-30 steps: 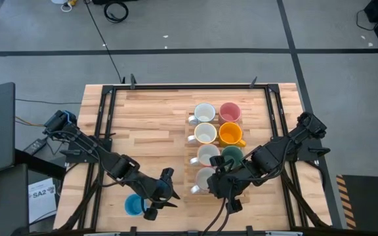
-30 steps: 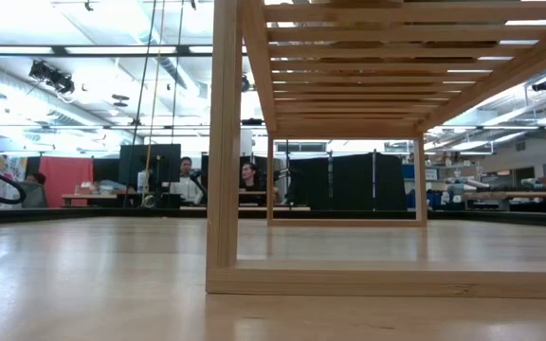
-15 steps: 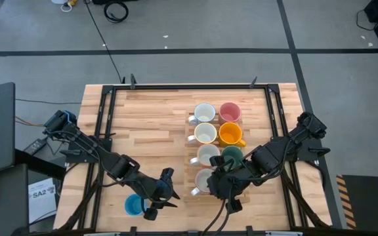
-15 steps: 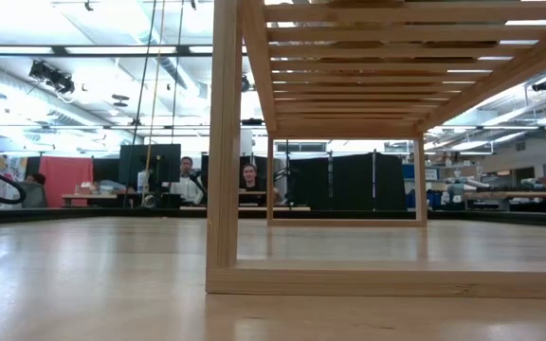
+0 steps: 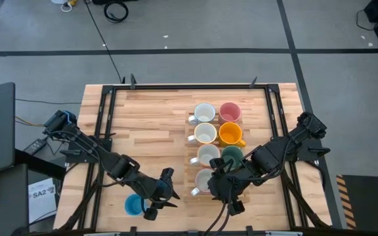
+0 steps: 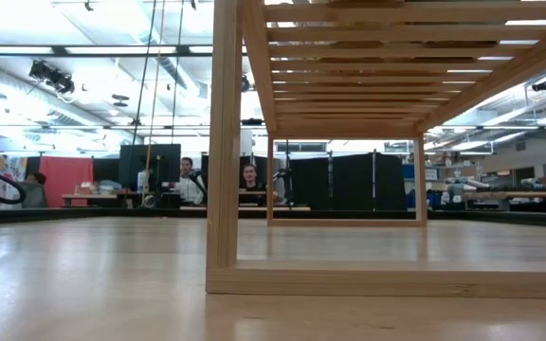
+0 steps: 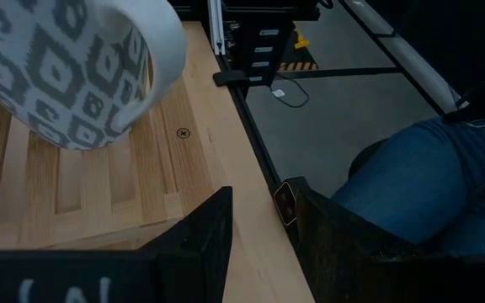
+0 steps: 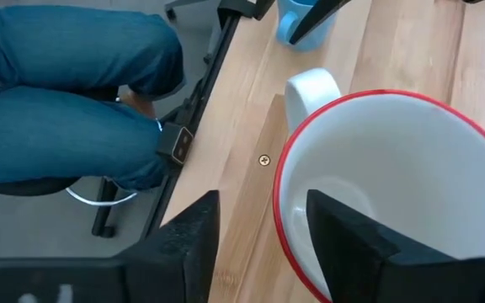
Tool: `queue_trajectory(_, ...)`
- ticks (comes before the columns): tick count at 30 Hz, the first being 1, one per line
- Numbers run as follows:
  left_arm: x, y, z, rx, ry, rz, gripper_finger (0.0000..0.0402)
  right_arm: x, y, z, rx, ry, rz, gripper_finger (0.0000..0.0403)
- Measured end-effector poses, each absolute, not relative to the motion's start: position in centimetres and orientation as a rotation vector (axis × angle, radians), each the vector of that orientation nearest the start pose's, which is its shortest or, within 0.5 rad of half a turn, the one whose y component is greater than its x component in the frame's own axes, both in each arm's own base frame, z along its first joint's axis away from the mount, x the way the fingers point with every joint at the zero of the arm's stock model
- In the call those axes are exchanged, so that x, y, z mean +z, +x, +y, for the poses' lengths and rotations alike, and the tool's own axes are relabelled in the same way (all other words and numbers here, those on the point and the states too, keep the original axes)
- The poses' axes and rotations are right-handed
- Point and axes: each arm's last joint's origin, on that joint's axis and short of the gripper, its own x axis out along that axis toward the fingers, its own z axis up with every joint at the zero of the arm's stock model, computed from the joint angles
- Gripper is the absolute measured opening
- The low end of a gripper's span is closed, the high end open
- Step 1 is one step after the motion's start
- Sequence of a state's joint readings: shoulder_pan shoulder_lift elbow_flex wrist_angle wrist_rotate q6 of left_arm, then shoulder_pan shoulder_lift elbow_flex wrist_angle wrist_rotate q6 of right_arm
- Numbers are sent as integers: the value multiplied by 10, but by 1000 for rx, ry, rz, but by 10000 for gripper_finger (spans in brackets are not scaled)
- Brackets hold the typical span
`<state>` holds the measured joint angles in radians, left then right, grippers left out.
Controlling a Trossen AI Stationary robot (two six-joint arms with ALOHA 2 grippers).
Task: Place coffee mugs
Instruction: Put the blue mug on the shelf
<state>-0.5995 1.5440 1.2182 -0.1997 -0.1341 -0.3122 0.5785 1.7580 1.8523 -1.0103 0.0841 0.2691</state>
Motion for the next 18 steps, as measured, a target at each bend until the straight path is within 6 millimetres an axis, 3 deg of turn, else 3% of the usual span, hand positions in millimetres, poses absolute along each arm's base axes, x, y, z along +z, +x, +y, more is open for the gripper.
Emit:
queue_trajectory(12,298,289,-193,-361,-213,584,139,371,309,198,351,-72,904,188)
queue_trajectory(18,297,284,-196,-424,-287,643,139,385,300,195,368,-55,850,188)
